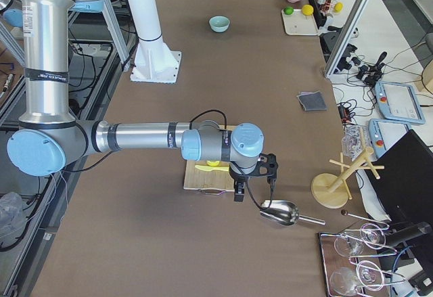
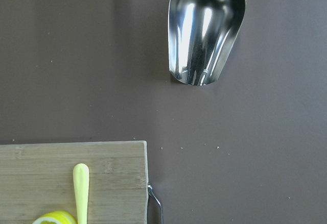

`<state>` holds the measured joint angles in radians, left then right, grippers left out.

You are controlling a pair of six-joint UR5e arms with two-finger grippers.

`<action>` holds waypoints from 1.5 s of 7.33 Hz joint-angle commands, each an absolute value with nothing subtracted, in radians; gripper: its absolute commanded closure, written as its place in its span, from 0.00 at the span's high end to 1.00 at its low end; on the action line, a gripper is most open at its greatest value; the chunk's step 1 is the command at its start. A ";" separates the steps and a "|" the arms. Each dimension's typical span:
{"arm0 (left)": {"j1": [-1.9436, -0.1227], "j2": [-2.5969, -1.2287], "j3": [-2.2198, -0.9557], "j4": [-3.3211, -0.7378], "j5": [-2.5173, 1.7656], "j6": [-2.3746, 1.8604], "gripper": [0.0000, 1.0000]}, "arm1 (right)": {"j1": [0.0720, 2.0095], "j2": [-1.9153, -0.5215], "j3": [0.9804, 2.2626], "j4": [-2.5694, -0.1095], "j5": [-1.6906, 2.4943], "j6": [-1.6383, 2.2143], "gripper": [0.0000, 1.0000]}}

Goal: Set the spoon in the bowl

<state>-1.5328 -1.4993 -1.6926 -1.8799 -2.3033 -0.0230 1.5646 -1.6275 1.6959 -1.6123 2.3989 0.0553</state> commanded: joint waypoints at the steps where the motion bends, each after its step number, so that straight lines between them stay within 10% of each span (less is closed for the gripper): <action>1: -1.546 -1.467 -1.715 -1.881 -2.303 -0.023 0.98 | 1.565 -1.629 1.703 -1.612 2.401 0.057 1.00; 11: -1.543 -1.474 -1.727 -1.876 -2.306 -0.025 0.98 | 1.565 -1.608 1.718 -1.614 2.405 0.048 1.00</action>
